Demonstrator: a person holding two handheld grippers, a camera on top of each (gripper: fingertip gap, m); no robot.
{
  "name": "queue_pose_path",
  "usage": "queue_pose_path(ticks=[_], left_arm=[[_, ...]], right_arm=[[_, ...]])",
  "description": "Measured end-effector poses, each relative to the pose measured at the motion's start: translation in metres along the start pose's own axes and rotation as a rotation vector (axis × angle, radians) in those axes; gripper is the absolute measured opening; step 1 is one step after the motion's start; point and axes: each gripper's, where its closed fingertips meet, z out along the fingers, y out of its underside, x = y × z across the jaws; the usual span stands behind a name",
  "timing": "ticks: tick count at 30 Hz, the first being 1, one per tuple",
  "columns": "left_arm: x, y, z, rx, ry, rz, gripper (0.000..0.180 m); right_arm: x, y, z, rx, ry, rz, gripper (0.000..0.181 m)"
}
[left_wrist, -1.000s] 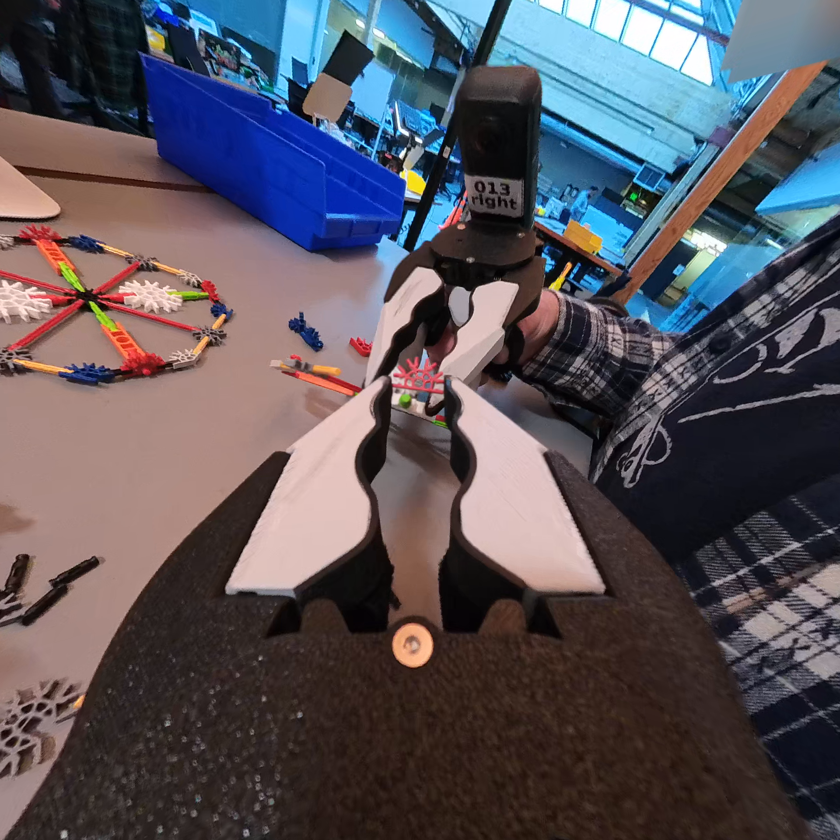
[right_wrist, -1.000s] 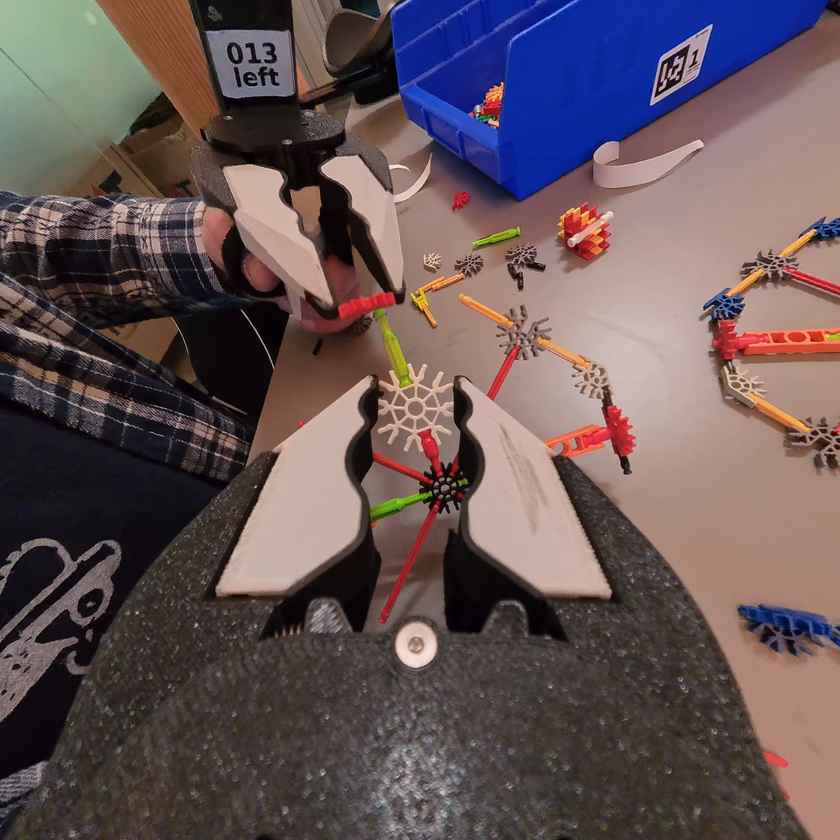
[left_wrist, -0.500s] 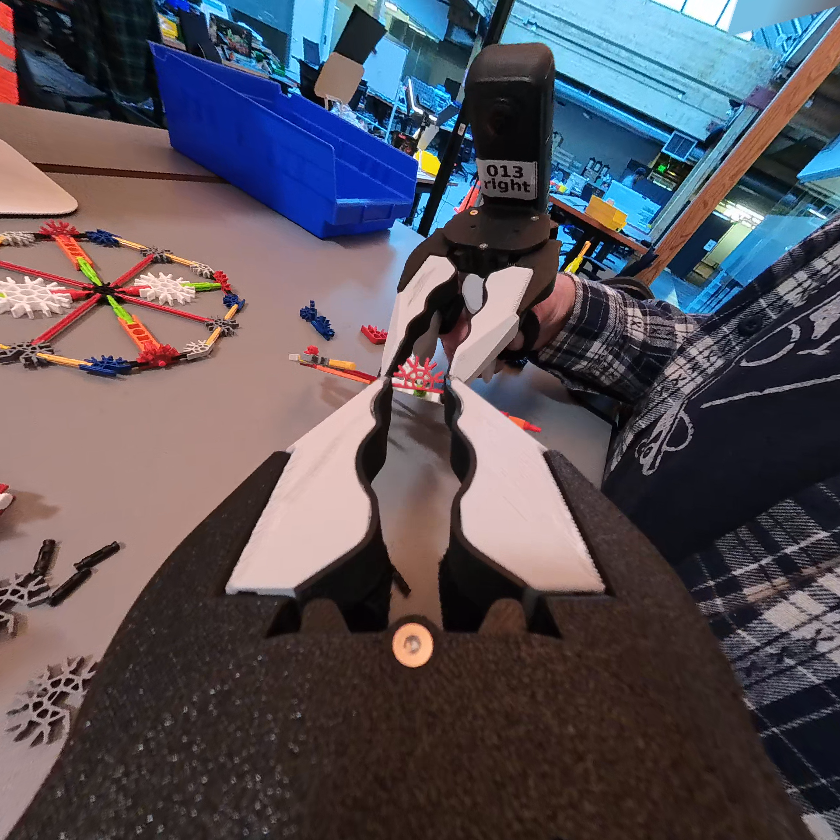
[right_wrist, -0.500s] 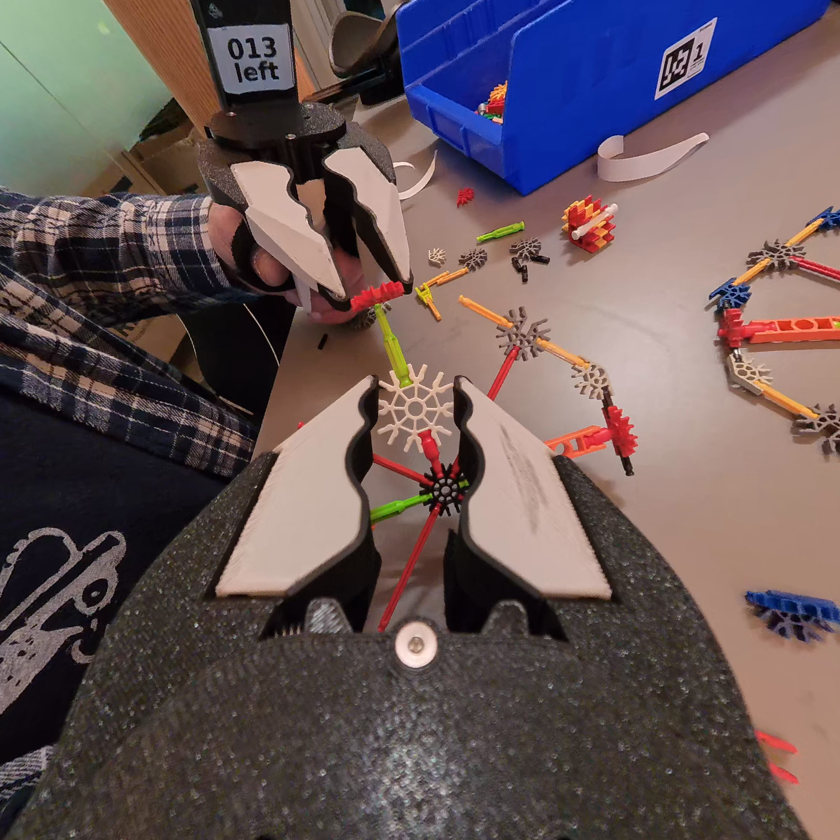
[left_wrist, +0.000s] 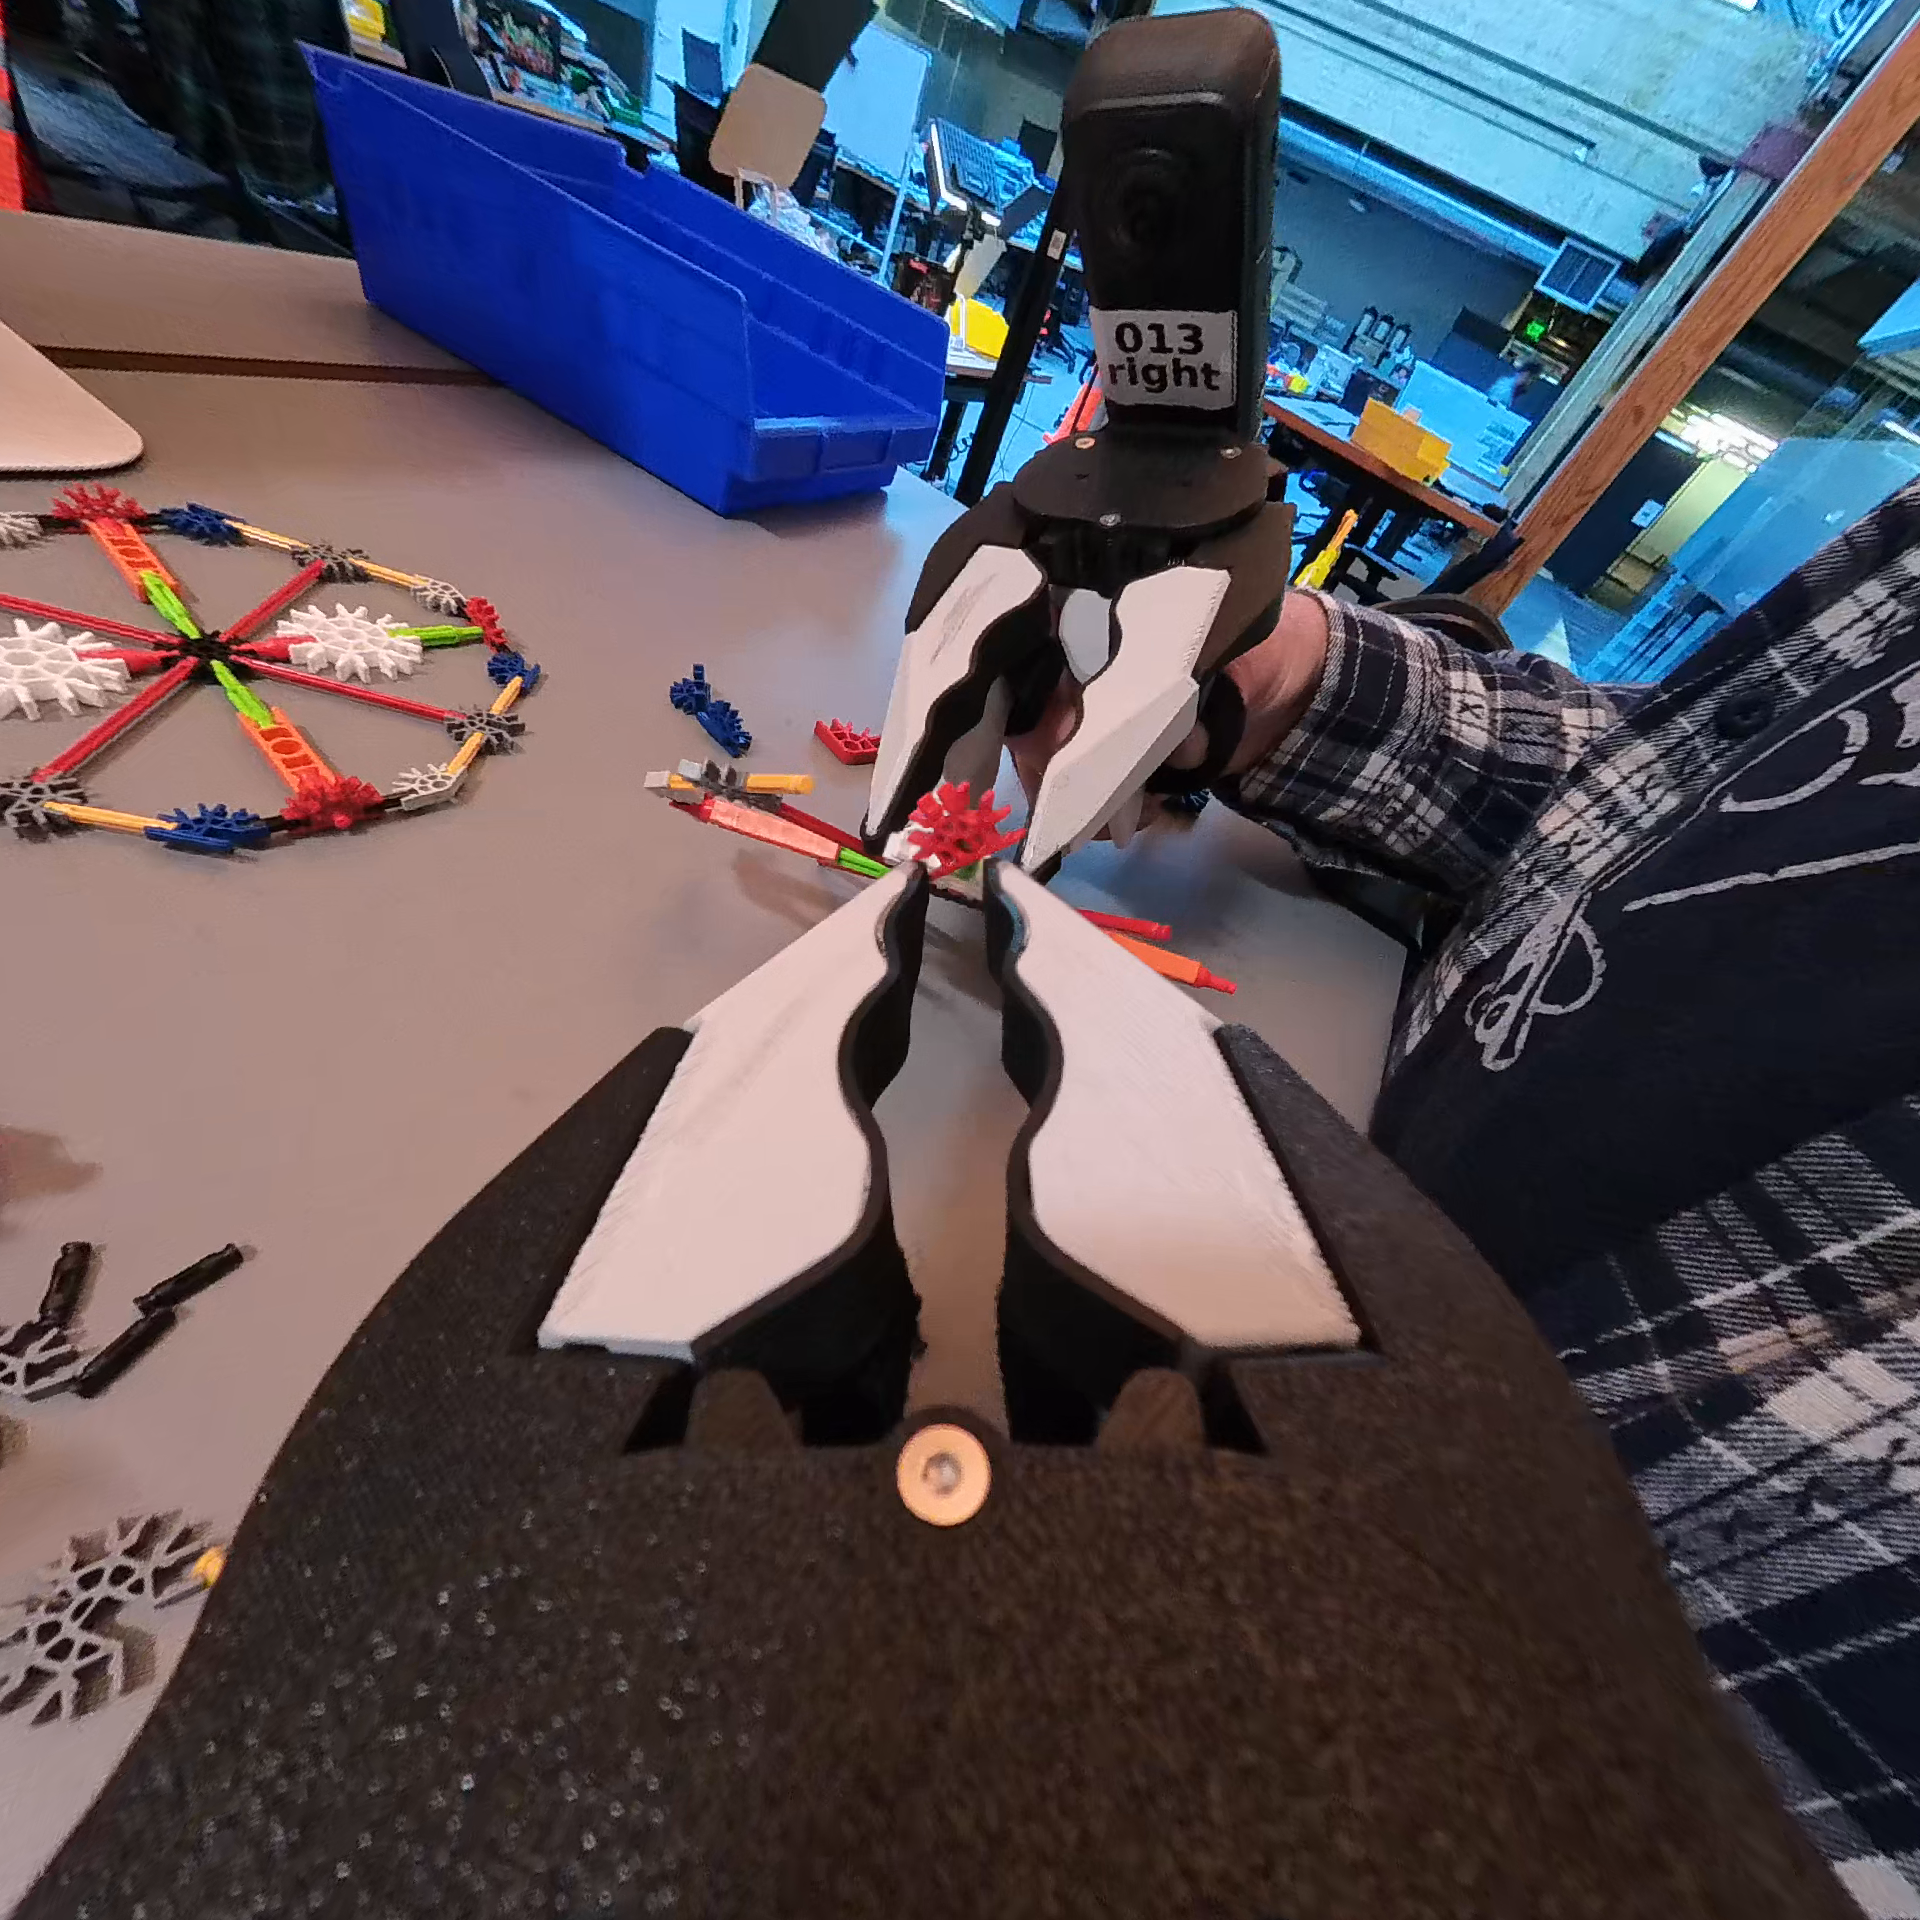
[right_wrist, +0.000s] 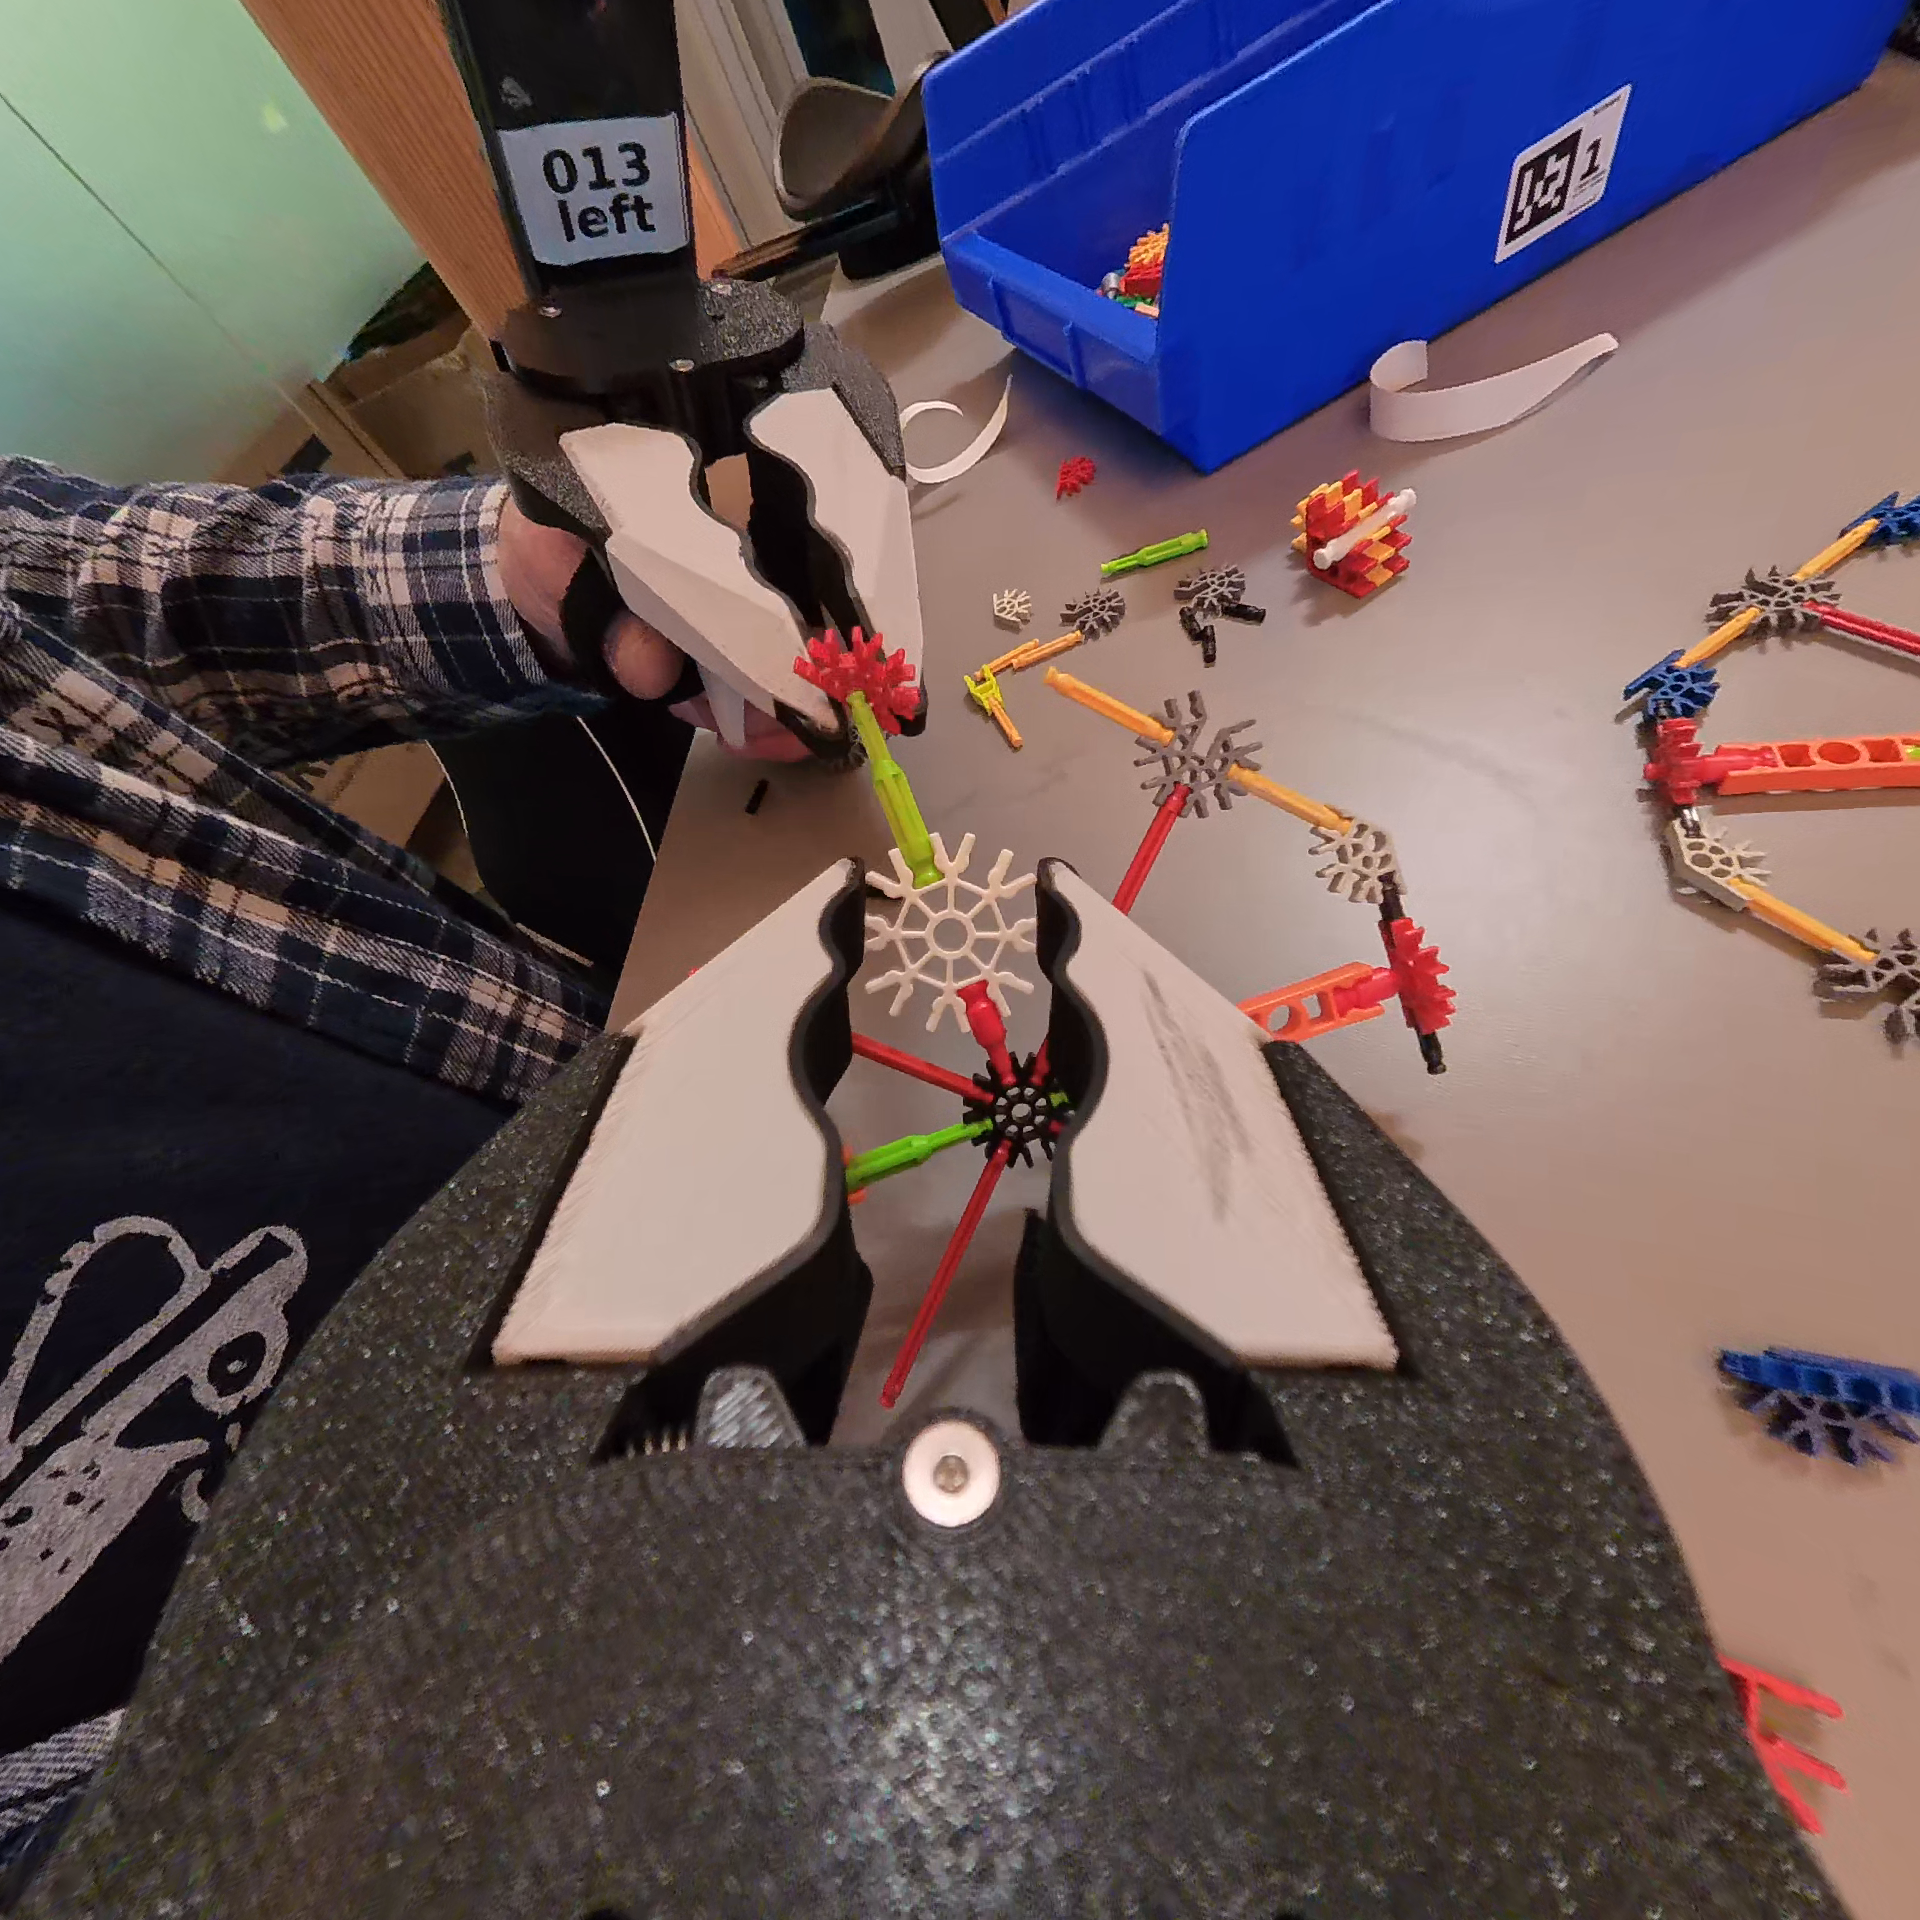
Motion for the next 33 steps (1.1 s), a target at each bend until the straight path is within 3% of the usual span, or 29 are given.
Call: queue_pose_path(ticks=[9, 18, 33], left_arm=[[0.000, -0.001, -0.001, -0.039, -0.044, 0.079, 0.008], [-0.005, 0.008, 0.003, -0.218, -0.171, 0.308, 0.006], [-0.010, 0.012, 0.005, -0.248, -0.246, 0.364, 0.000]], right_arm=[[0.001, -0.001, 0.000, -0.006, 0.014, -0.004, 0.031], [0.007, 0.003, 0.001, -0.032, 0.051, -0.012, 0.031], [0.010, 0.008, 0.001, -0.067, 0.090, -0.032, 0.031]])
